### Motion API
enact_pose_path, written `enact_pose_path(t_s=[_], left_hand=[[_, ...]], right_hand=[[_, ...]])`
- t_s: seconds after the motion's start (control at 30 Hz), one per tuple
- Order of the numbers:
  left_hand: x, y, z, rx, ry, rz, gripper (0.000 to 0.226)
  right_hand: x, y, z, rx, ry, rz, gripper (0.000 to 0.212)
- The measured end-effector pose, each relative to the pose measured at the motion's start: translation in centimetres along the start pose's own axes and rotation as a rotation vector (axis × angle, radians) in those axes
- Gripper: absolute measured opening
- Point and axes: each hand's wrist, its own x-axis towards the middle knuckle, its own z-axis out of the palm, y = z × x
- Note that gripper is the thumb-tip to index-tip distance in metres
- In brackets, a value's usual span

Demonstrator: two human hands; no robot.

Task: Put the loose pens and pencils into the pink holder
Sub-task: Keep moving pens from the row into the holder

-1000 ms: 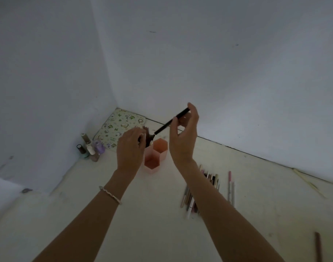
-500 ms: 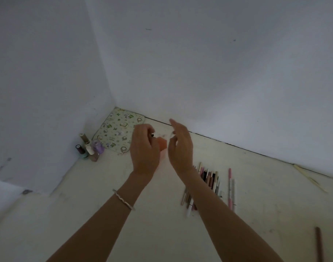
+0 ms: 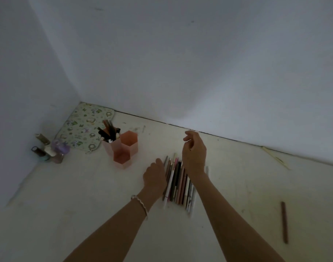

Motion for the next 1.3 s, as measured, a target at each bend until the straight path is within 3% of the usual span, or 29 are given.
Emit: enact_pose_path(t_s=[0.1,0.23,0.4,0.5,0.63,0.73,0.83,0.93,1.07,1.17,1.3], left_hand=[[0.5,0.1,-2.7,-0.239,0.093,-0.005,0.035],[0.9,0.1,-6.8,-0.504,0.357,0.108,0.043],[0.5,-0.6,-10.2,-0.620,0.483,0.248,0.093],[0.4,-1.9,-12.3,-0.667,0.556,0.277,0.091],[1.7,-5.2,-16.2,-0.785,0.850,0.234,0.079],[2.7,-8.0,-17.8,-0.792,0.988,0.187,0.070],[3.0,-9.5,-16.9,-0.560,0.900,0.134,0.058],[3.0,-10.5,-15.0,-0.310,0.878,0.196,0.036],[2.8,-10.8,-15.4,-0.429,1.012,0.065,0.044],[2.5,-10.5,-16.3,-0.514,1.040,0.051,0.047],[2.0,-10.2,-17.0,-0.596,1.072,0.064,0.047]], right_hand=[[-0.5,0.7,0.9,-0.165,-0.122,-0.001,0.027],[-1.1,1.8,3.4,-0.695,-0.395,-0.059,0.022],[-2.1,2.0,5.7,-0.900,-0.460,0.007,0.024],[-1.7,0.9,6.5,-0.738,-0.458,0.073,0.023],[0.7,-2.4,6.4,-0.175,-0.295,0.246,0.018],[2.2,-5.1,5.6,-0.004,-0.141,0.106,0.011],[2.8,-6.9,5.1,0.096,-0.026,-0.020,0.004],[2.6,-8.4,4.7,0.231,0.014,-0.075,0.019],[2.2,-12.2,5.0,0.445,0.074,-0.225,0.017],[1.1,-14.6,6.6,0.475,0.020,-0.350,0.017],[-0.6,-14.2,9.2,0.241,-0.143,-0.441,0.015]])
